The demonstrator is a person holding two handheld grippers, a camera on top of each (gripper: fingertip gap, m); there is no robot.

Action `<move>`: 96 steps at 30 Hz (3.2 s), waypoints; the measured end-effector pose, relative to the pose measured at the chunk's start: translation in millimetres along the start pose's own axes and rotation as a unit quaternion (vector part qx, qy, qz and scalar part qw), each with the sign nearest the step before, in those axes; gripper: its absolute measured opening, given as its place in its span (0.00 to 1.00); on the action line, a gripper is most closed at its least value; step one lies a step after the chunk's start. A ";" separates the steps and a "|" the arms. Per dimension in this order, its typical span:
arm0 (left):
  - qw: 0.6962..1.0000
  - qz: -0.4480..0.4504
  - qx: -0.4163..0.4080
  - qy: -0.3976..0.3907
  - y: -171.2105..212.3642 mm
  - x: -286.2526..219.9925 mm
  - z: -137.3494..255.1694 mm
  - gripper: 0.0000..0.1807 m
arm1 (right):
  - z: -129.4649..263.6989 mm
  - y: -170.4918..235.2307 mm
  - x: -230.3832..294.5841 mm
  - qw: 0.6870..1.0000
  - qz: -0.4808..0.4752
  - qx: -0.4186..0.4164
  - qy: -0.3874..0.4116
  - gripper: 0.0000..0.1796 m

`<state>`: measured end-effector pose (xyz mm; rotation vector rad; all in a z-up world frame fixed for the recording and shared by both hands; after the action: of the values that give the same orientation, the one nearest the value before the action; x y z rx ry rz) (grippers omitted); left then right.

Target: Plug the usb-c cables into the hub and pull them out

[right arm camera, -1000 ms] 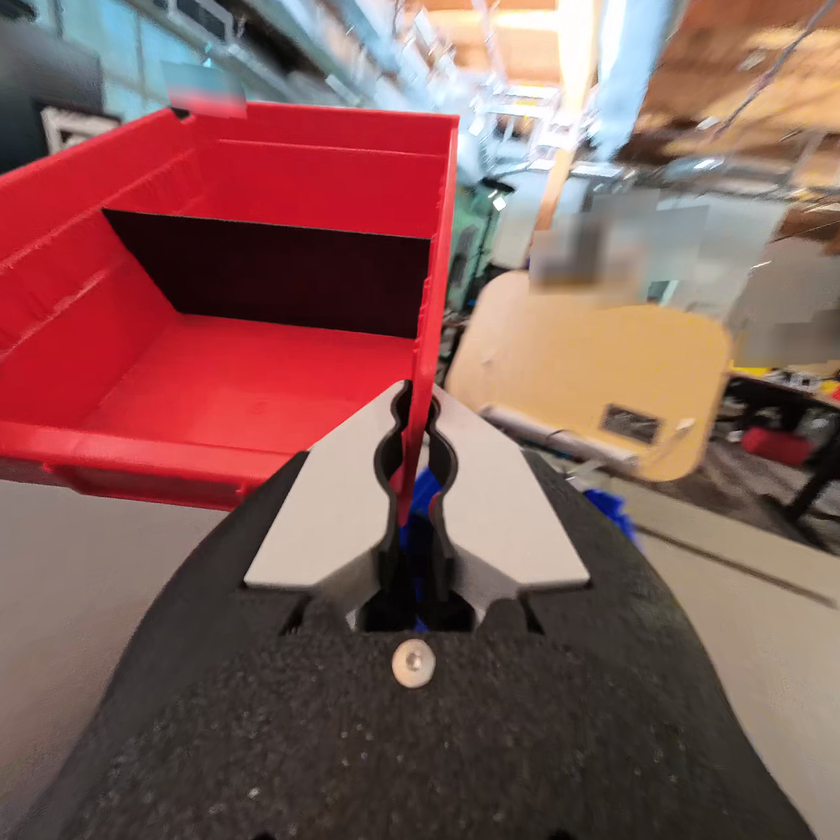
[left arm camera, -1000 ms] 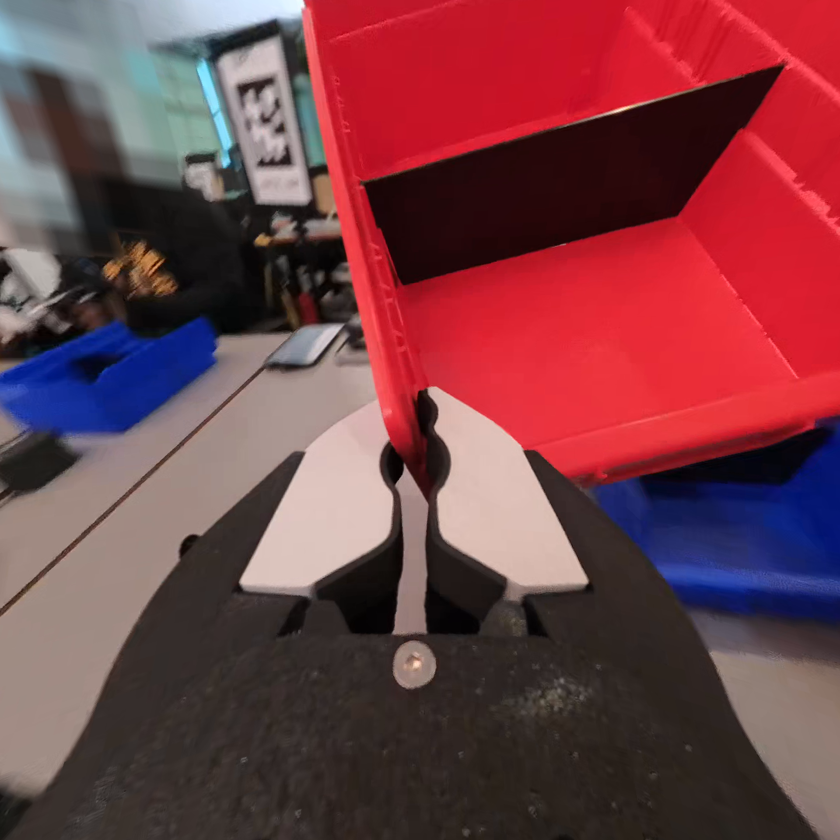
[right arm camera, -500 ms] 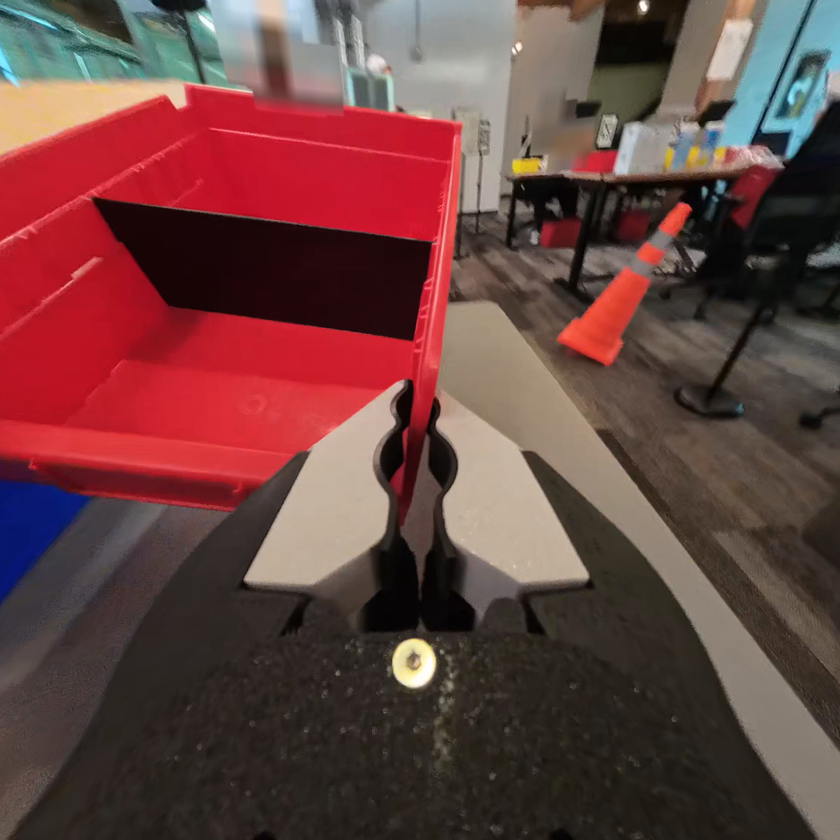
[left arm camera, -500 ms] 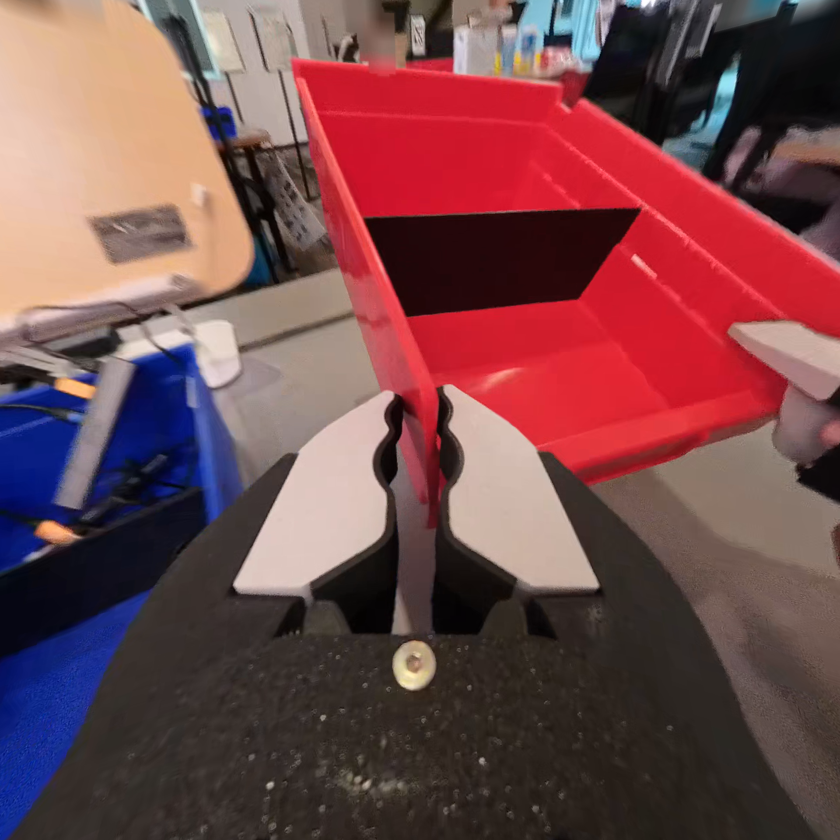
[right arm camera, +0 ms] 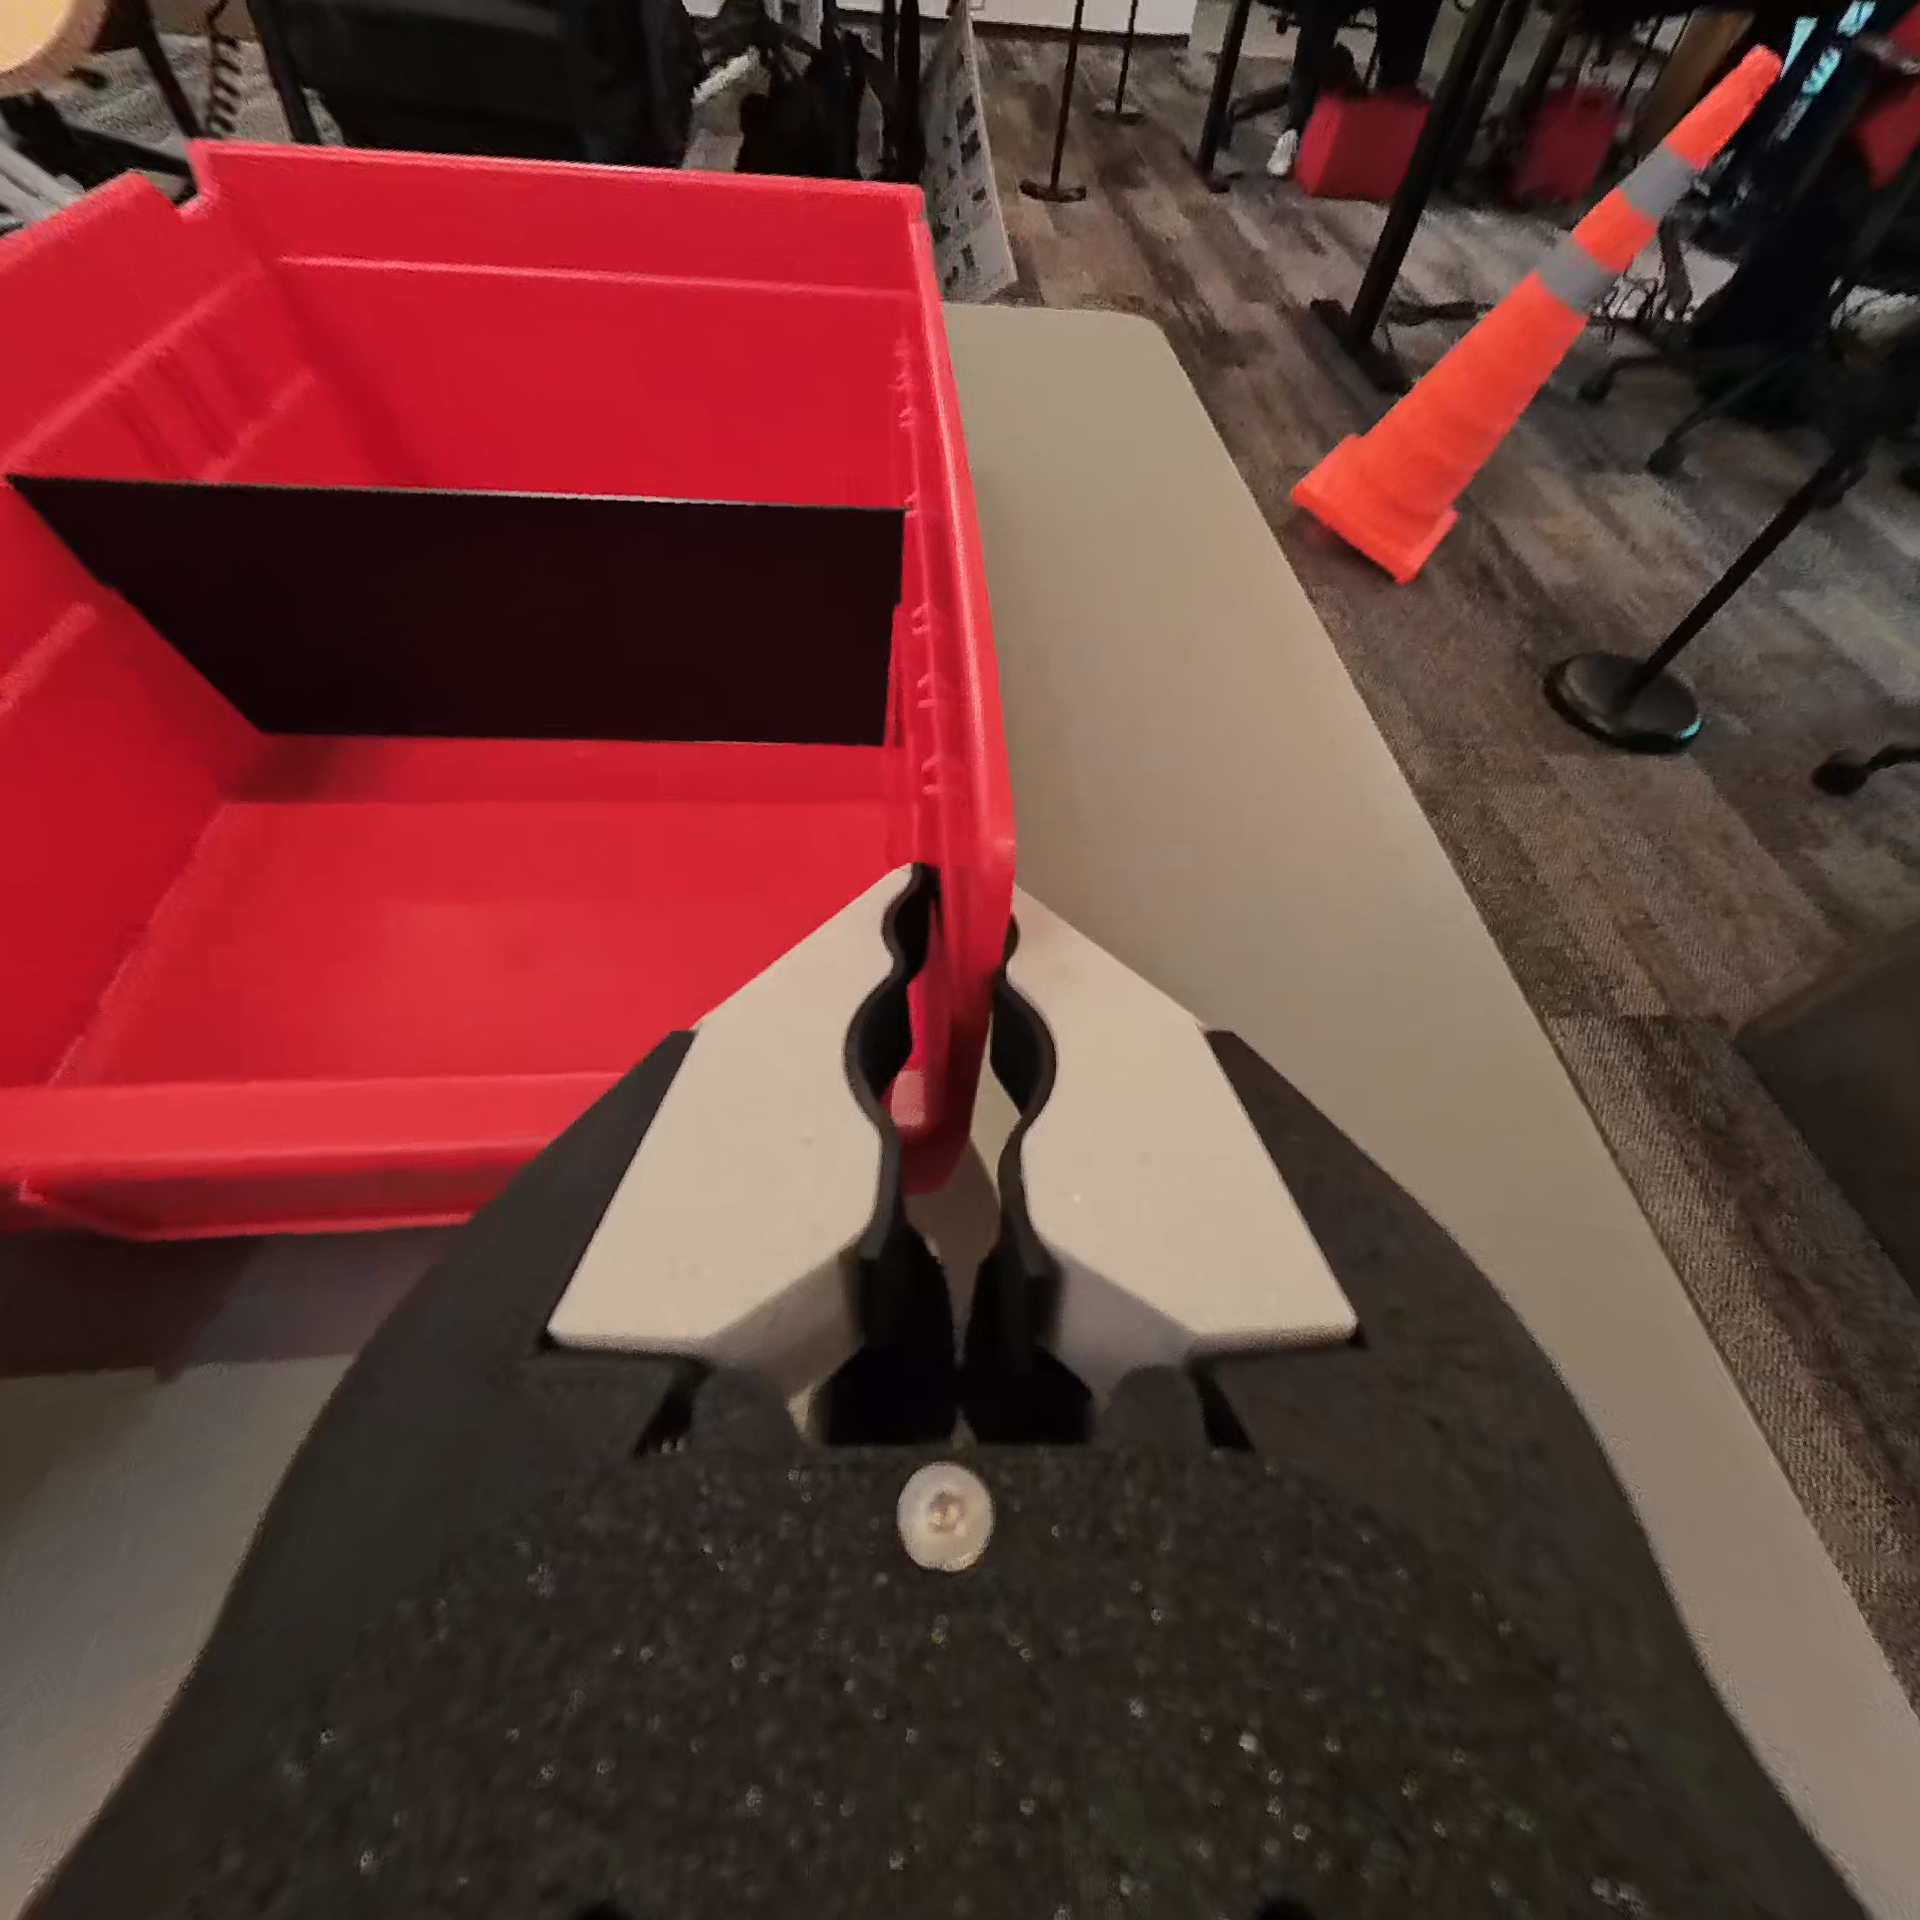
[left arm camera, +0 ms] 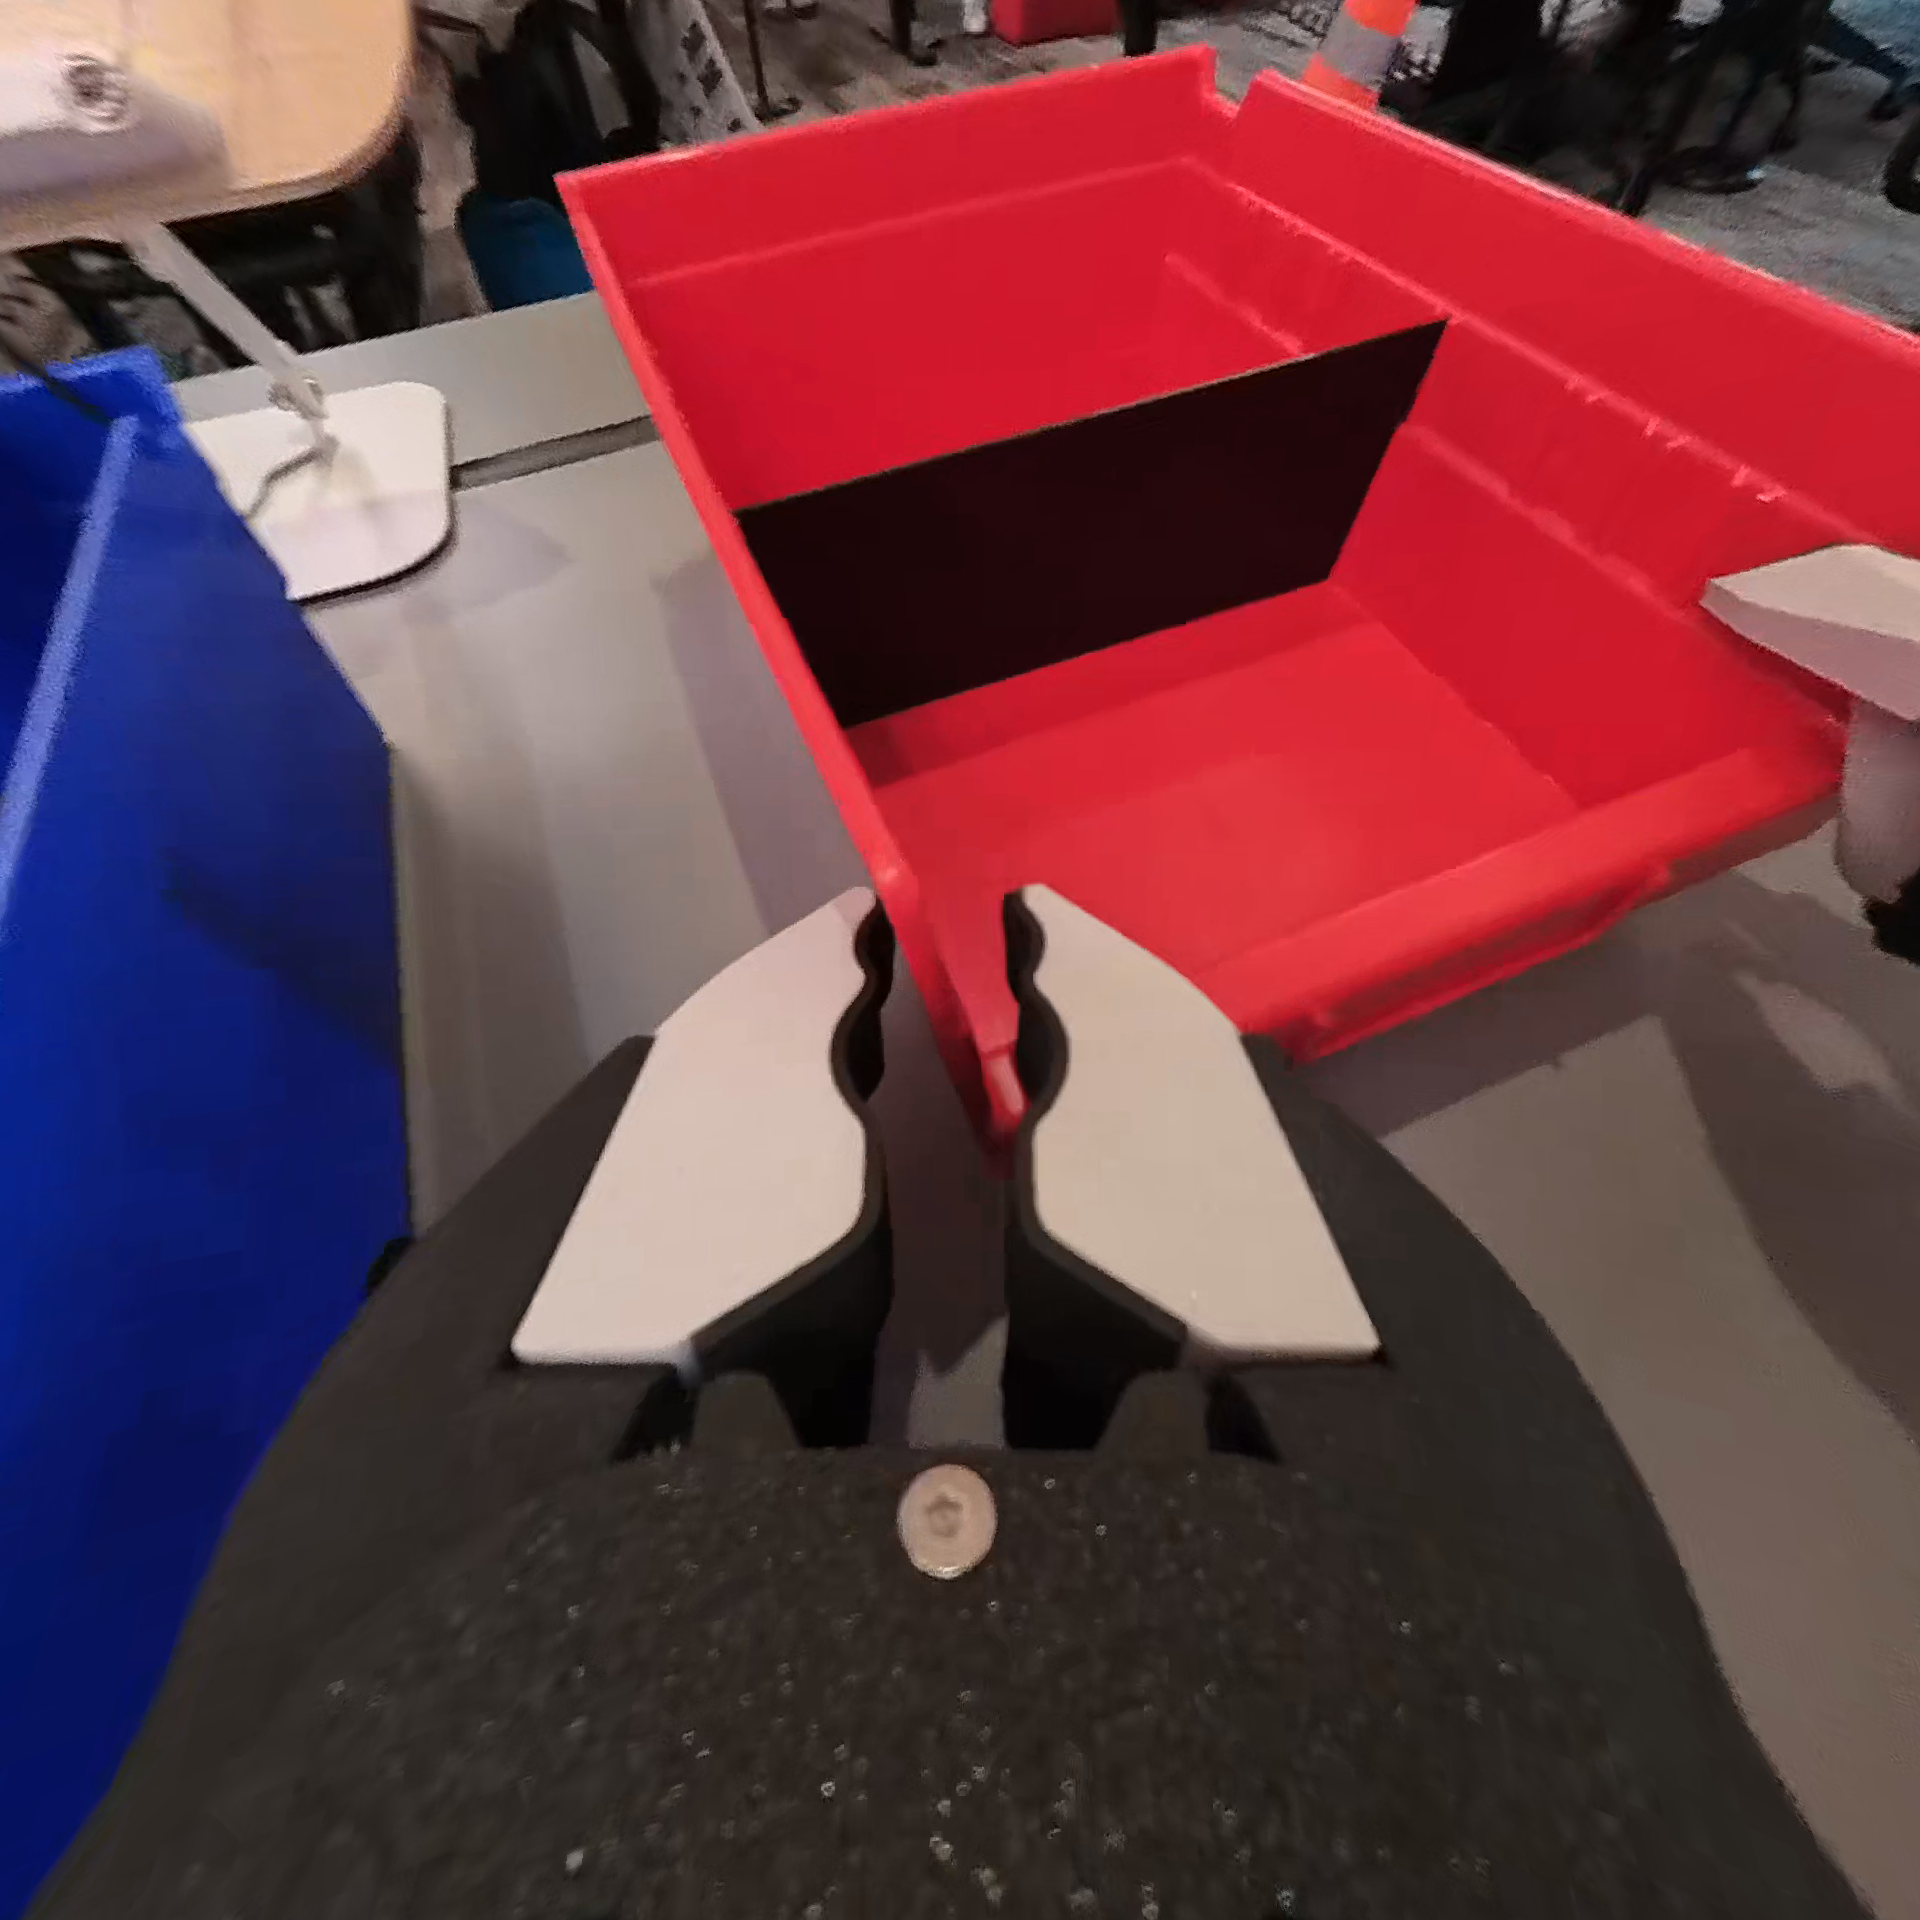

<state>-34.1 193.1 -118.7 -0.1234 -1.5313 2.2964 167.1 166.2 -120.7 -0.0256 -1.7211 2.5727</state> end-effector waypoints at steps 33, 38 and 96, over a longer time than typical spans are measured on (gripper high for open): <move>0.991 0.124 0.055 0.011 73.3 293.1 81.4 0.07 | 49.9 -24.0 260.8 0.948 -0.037 0.009 -0.315 0.33; 0.993 0.111 0.045 0.005 75.1 292.1 83.3 0.07 | 9.0 5.7 305.5 0.980 -0.006 0.011 -0.199 0.21; 0.990 0.089 0.011 -0.104 114.1 418.4 152.1 0.14 | 46.2 14.5 81.3 0.996 -0.030 -0.007 -0.089 0.31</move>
<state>-492.9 170.6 -104.9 -0.0139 -1.6546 2.5342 83.7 121.9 -115.6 0.2578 -1.7665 2.5891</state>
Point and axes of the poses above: each gripper's, where its closed fingertips meet, z back along the fingers, y out of its underside, x = y × z across the jaws, the point moved 5 cm from there along z, back along the fingers, and after that the axes turned 11 degrees about -y, right-handed, at the moved point
